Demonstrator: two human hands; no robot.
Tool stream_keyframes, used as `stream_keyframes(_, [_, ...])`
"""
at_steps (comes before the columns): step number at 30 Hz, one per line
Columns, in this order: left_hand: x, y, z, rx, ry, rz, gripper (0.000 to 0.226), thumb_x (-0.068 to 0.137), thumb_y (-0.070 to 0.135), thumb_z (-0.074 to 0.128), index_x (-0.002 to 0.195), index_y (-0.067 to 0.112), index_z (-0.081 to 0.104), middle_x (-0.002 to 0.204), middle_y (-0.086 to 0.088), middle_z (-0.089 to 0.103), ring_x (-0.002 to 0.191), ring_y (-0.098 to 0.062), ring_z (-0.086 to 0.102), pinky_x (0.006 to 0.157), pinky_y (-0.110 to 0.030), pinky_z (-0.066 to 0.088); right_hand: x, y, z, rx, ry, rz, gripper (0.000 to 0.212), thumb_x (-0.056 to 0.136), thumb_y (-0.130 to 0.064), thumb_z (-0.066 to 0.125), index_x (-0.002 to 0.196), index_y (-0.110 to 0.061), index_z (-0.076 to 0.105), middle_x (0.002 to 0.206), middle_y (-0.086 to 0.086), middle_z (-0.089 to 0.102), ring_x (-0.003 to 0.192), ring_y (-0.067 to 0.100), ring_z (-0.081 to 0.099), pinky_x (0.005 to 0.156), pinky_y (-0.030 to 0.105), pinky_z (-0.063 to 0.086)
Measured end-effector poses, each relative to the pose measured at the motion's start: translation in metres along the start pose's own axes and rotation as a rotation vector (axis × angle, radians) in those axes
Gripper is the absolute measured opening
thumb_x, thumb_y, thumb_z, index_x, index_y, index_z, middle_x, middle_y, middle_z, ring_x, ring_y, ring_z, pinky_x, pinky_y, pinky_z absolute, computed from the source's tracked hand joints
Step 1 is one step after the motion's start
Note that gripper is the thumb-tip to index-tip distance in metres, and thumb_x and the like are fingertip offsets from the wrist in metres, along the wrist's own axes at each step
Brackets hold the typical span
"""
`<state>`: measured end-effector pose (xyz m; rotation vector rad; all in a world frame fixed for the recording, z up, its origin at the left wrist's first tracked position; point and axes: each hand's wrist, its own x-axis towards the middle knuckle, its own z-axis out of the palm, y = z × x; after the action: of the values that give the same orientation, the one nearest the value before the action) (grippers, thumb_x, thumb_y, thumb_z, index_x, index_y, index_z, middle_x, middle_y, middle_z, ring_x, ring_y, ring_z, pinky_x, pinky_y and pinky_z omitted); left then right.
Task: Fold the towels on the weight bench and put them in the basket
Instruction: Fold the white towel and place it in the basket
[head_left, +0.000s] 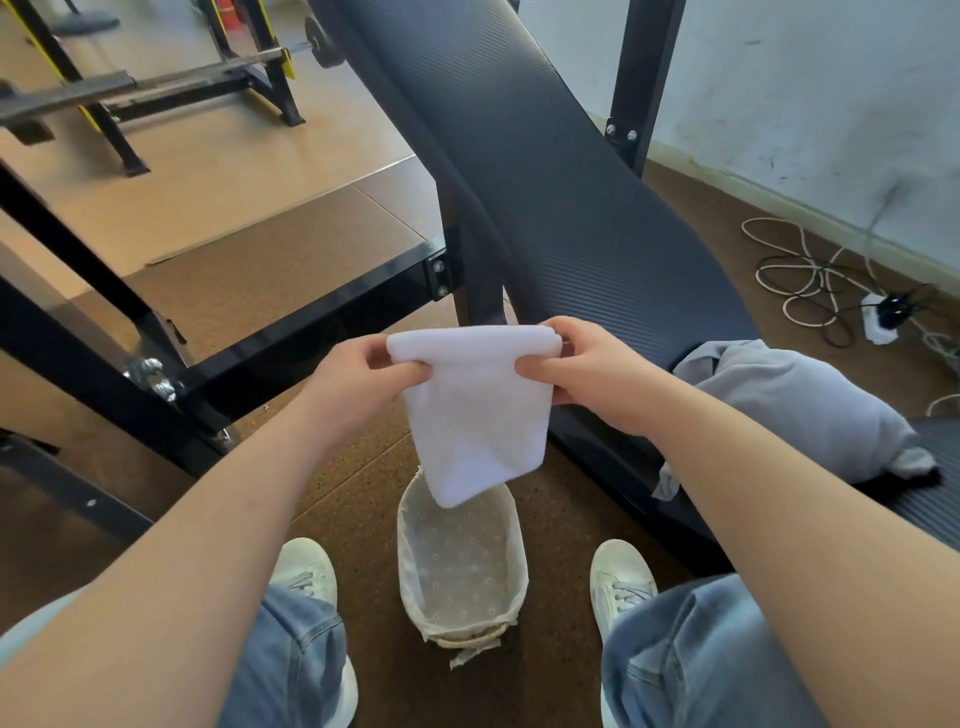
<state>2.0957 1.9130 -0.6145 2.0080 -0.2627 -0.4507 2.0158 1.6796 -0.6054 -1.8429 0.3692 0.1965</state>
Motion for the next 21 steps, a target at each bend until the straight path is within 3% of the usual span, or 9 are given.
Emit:
stream_keyframes(2, [-0.0016,0.0005,-0.0023,-0.109,-0.004,-0.009,0.038,0.093,0.024,0.071,0.13,0.021,0.064,0.119,0.004,0.07,0.113,-0.018,0.065,0.103,-0.046,0.053,0.0007,-0.0002,-0.0029,0.127,0.005,-0.011,0.033,0.094,-0.016,0.074,0.124,-0.017,0.062,0.119,0.004,0.073,0.109,0.021,0.072,0.098,0.048,0.058])
stream_keyframes(6, [-0.003,0.0026,-0.0005,-0.249,0.004,0.005,0.037,0.095,0.023,0.07,0.13,0.025,0.058,0.118,0.001,0.071,0.108,-0.018,0.07,0.095,-0.045,0.059,0.0008,-0.0005,-0.0043,0.262,0.045,-0.035,0.036,0.094,-0.02,0.074,0.128,-0.019,0.06,0.122,0.007,0.072,0.108,0.023,0.073,0.098,0.05,0.058])
stream_keyframes(9, [-0.0021,-0.0002,0.0011,-0.244,0.092,0.041,0.037,0.095,0.025,0.071,0.125,0.034,0.051,0.114,0.001,0.069,0.101,-0.017,0.071,0.082,-0.038,0.063,-0.0021,-0.0006,-0.0035,0.22,0.053,-0.06,0.044,0.1,-0.023,0.066,0.139,-0.032,0.046,0.118,0.008,0.073,0.105,0.023,0.073,0.095,0.05,0.059])
stream_keyframes(12, [-0.0034,-0.0042,-0.0002,-0.217,0.125,0.098,0.033,0.094,0.025,0.071,0.112,0.041,0.048,0.119,0.005,0.064,0.101,-0.018,0.069,0.078,-0.041,0.064,-0.0066,-0.0017,-0.0035,0.134,-0.03,-0.083,0.045,0.105,-0.019,0.057,0.139,-0.042,0.039,0.115,0.006,0.075,0.107,0.022,0.073,0.096,0.048,0.058])
stream_keyframes(17, [-0.0041,-0.0054,0.0017,-0.117,0.122,0.125,0.008,0.099,0.03,0.063,0.106,0.03,0.066,0.118,0.005,0.064,0.11,-0.025,0.064,0.091,-0.051,0.059,-0.0071,-0.0022,-0.0017,0.042,-0.05,-0.07,0.02,0.105,-0.016,0.055,0.116,-0.032,0.061,0.12,-0.004,0.07,0.115,0.02,0.066,0.098,0.047,0.058])
stream_keyframes(19, [-0.0032,-0.0043,0.0038,-0.076,0.136,0.107,0.014,0.099,0.03,0.063,0.11,0.031,0.072,0.125,0.009,0.063,0.119,-0.021,0.059,0.1,-0.051,0.054,-0.0073,-0.0009,0.0002,0.035,-0.065,-0.065,0.027,0.101,-0.018,0.063,0.122,-0.035,0.062,0.124,-0.006,0.067,0.115,0.018,0.066,0.097,0.042,0.059])
stream_keyframes(21, [-0.0018,-0.0029,0.0055,-0.037,0.133,0.103,0.02,0.095,0.03,0.07,0.115,0.031,0.073,0.141,0.009,0.055,0.121,-0.017,0.055,0.094,-0.037,0.054,-0.0072,0.0006,0.0031,0.004,-0.066,-0.077,0.048,0.092,-0.017,0.075,0.13,-0.04,0.057,0.13,-0.005,0.06,0.117,0.018,0.064,0.098,0.041,0.058])
